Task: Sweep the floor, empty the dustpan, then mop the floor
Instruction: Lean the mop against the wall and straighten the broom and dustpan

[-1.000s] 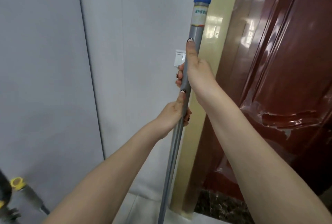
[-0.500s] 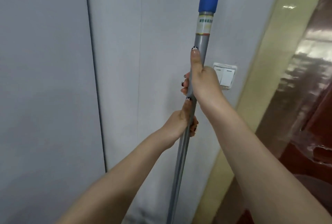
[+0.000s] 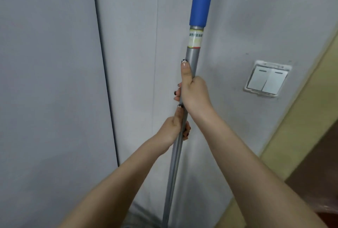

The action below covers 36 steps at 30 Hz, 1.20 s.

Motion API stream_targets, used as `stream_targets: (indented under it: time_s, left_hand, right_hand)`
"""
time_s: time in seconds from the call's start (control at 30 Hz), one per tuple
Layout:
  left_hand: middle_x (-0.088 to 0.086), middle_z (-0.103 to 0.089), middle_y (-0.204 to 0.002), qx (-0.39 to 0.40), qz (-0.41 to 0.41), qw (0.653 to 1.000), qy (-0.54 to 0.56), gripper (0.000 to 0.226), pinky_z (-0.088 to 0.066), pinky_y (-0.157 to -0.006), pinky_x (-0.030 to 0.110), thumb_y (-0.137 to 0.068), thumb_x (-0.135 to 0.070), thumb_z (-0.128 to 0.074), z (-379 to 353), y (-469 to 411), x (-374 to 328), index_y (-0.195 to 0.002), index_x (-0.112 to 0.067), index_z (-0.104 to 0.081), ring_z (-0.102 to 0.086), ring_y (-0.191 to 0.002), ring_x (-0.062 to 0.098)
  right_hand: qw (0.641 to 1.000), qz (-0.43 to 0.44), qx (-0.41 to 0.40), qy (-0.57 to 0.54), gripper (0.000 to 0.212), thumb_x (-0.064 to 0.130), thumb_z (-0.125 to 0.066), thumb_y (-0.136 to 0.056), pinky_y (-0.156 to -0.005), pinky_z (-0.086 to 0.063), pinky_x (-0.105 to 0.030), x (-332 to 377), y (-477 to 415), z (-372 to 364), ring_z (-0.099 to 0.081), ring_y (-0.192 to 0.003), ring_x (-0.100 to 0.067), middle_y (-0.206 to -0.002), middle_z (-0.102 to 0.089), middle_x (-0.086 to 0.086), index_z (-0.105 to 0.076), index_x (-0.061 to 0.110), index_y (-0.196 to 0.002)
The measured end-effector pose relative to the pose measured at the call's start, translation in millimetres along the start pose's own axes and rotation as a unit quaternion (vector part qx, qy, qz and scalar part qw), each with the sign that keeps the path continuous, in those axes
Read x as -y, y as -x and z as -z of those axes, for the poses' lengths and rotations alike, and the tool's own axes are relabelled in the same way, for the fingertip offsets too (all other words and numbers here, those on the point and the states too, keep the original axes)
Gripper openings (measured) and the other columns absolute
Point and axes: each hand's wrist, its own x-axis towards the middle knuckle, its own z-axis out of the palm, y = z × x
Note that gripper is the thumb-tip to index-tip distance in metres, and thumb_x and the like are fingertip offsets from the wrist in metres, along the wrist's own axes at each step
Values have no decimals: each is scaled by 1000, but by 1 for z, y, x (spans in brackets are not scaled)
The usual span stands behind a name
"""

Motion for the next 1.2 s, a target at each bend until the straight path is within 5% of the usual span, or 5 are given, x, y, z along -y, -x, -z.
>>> stream_targets:
  time_s: [0.33, 0.57, 0.9, 1.03, 1.2]
  left_hand:
    - [0, -51, -60, -58, 30, 994, -84, 54, -41, -59, 11, -105, -20, -14, 52, -42, 60, -61, -14, -45, -51, -53, 1]
    - [-14, -39, -31, -59, 52, 995, -58, 57, -31, -43, 3, -101, 2, -18, 78, -62, 98, -54, -27, -31, -38, -32, -5]
    - [-2, -58, -79, -87, 85, 992, -46, 58, -43, -71, 8, -102, -39, -8, 111, -63, 148, -82, -15, -57, -53, -74, 3]
    - [-2, -57, -80, -100, 89, 990, -35, 59, -40, -56, -5, -102, -38, -8, 122, -66, 154, -92, -8, -56, -53, -73, 4]
    - [-9, -55, -85, -123, 66, 990, -24, 40, -36, -57, -9, -104, -32, -15, 138, -64, 156, -88, -28, -52, -50, -75, -5]
  right_hand:
    - [998, -47, 37, 6, 54, 59, -35, -92, -69, -51, -35, -60, -32, -66, -62, -75, -25, -69, -54, -2, -47, 7, -88]
    - [995, -82, 47, 38, 52, 58, -34, -93, -58, -46, -28, -94, -42, -103, -53, -64, -17, -75, -53, -3, -43, 7, -97]
    - [982, -100, 158, 13, 44, 54, -40, -94, -65, -46, -29, -140, -45, -143, -52, -66, -15, -74, -52, -3, -42, 10, -95]
    - [979, -86, 182, 4, 44, 52, -40, -95, -62, -45, -23, -142, -47, -154, -53, -69, -15, -75, -53, -3, -43, 8, -98]
    - [978, -71, 194, 11, 39, 48, -43, -95, -68, -43, -19, -145, -52, -174, -56, -78, -13, -78, -55, 2, -44, 10, -102]
